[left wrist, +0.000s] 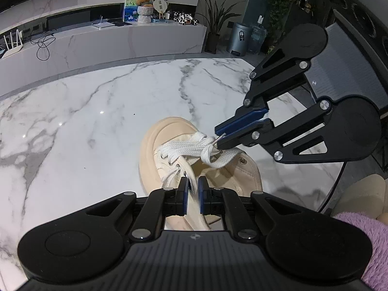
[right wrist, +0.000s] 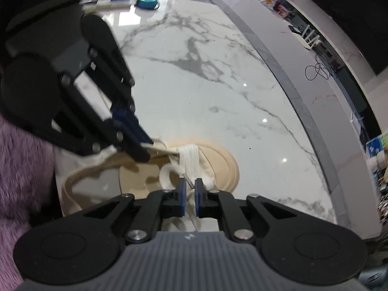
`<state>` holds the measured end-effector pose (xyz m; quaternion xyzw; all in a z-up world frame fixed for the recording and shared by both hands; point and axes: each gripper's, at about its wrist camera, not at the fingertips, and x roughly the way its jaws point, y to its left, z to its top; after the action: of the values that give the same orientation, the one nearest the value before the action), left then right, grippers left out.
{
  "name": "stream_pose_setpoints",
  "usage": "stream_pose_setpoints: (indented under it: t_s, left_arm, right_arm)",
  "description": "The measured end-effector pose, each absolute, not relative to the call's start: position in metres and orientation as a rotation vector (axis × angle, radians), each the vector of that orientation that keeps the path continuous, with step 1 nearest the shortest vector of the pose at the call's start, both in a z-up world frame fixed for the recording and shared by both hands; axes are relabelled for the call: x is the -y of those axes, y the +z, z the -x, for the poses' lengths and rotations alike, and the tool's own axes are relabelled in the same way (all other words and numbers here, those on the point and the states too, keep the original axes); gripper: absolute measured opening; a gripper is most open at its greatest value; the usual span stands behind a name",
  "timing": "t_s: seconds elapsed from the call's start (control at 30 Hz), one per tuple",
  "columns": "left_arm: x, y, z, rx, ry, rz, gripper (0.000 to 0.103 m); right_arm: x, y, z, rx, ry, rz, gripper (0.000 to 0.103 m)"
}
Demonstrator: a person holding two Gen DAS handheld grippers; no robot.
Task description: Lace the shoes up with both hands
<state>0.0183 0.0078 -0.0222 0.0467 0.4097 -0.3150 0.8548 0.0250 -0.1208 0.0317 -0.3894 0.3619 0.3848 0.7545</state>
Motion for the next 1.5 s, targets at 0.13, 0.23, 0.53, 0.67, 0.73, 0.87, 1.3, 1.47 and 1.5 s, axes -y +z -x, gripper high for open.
stream_pose_setpoints:
  t_s: [0.13, 0.23, 0.53, 0.67, 0.73, 0.87, 1.3, 1.47, 1.5]
  left_arm:
    - [-0.008, -0.022, -0.018, -0.862, -0.659, -0.094, 0.006]
    - [-0.008, -0.022, -0.018, -0.862, -0.657, -0.091, 0.006]
    - [-0.008, -0.022, -0.017, -0.863, -0.654, -0.09, 0.006]
    - [-0.01, -0.021, -0.019, -0.866, -0.652, -0.077, 0.006]
    - [-0.012, -0.021, -0.019, -0.866, -0.653, -0.073, 0.006]
    - [-0.014, -0.02, -0.019, -0.863, -0.654, -0.067, 0.006]
    - [-0.024, -0.022, -0.023, -0.874, -0.647, -0.044, 0.006]
    - [-0.024, -0.022, -0.022, -0.875, -0.642, -0.051, 0.006]
    - [-0.024, -0.022, -0.022, -0.876, -0.641, -0.051, 0.006]
  right_arm:
    - [0.124, 0.032, -0.029, -0.804, 0.828, 0.743, 0.026]
    - [0.127, 0.03, -0.03, -0.817, 0.824, 0.682, 0.026]
    - [0.132, 0.033, -0.041, -0.829, 0.786, 0.51, 0.046]
    - [0.129, 0.03, -0.044, -0.84, 0.796, 0.497, 0.042]
    - [0.125, 0.026, -0.044, -0.847, 0.81, 0.505, 0.039]
    - [0.116, 0.017, -0.045, -0.85, 0.823, 0.546, 0.028]
    - [0.117, 0.01, -0.031, -0.88, 0.852, 0.583, 0.005]
    - [0.117, 0.007, -0.027, -0.889, 0.861, 0.591, 0.005]
    - [0.117, 0.007, -0.027, -0.888, 0.86, 0.593, 0.005]
